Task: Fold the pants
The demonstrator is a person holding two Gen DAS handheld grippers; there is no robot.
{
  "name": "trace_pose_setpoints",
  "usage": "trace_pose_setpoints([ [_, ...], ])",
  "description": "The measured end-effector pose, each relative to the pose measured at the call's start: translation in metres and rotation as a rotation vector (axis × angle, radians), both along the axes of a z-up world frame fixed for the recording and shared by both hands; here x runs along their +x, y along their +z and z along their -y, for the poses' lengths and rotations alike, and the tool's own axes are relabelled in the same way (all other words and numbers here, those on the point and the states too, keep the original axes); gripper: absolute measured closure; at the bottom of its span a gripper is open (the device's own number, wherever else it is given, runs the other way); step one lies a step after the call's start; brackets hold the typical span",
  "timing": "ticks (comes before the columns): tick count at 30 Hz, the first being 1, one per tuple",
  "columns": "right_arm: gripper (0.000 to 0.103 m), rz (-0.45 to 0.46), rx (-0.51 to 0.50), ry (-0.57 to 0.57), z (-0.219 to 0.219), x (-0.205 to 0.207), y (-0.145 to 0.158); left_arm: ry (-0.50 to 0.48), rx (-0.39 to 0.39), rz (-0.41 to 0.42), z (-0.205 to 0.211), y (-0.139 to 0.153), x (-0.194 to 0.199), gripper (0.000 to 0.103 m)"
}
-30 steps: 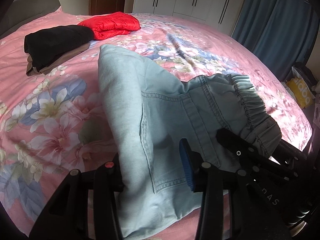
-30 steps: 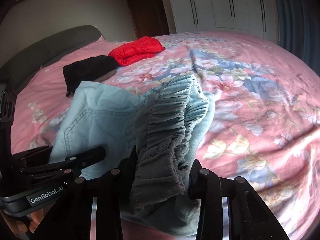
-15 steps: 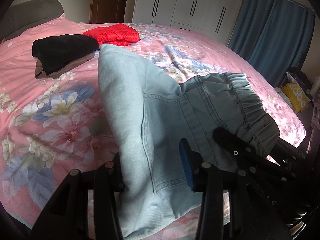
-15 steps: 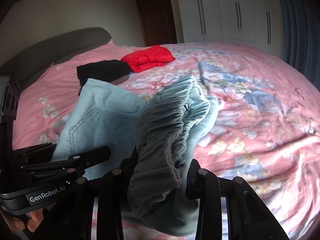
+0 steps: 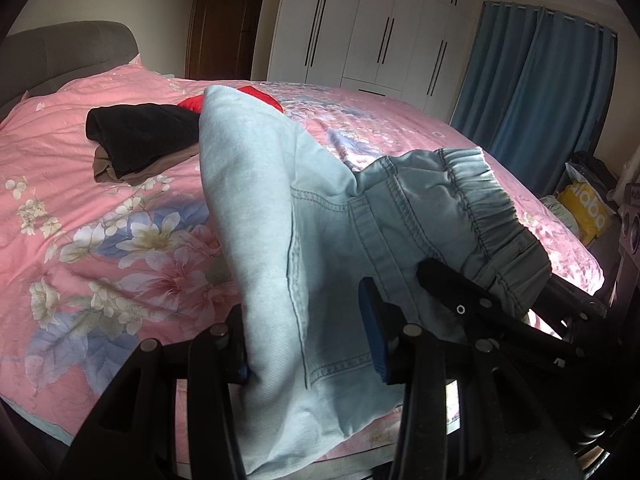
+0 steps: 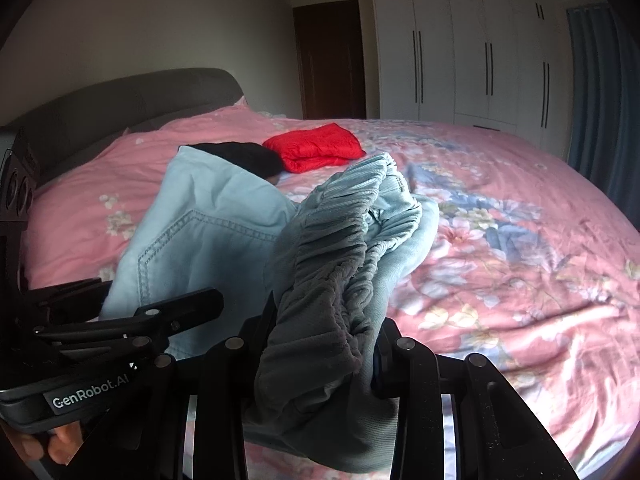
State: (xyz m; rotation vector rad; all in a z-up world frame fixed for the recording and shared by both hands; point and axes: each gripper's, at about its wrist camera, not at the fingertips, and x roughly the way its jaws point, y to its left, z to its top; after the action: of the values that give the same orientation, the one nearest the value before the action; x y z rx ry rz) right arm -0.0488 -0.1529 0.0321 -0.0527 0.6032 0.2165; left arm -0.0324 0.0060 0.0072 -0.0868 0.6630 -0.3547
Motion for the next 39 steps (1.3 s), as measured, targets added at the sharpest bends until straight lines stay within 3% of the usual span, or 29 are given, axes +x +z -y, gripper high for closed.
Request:
trace_pose_setpoints([
  [15, 0.066, 0.092, -0.016, 0.055, -0.021, -0.017, 0.027, 0.023, -0.02, 0.103, -0.026, 0.036, -0.026, 0.061],
  [21, 0.066, 0.124, 0.012, 0.077, -0.023, -0.015, 0.043, 0.026, -0.012, 0.175, -0.035, 0.062, -0.029, 0.061],
  [31, 0.066, 0.25, 0.017, 0.111, -0.033, -0.006, 0.086, 0.043, -0.013, 0.306, -0.047, 0.117, -0.029, 0.062],
  [39, 0.066, 0.314, 0.036, 0.138, -0.033, 0.01, 0.112, 0.046, -0.004, 0.358, -0.048, 0.144, -0.018, 0.062],
])
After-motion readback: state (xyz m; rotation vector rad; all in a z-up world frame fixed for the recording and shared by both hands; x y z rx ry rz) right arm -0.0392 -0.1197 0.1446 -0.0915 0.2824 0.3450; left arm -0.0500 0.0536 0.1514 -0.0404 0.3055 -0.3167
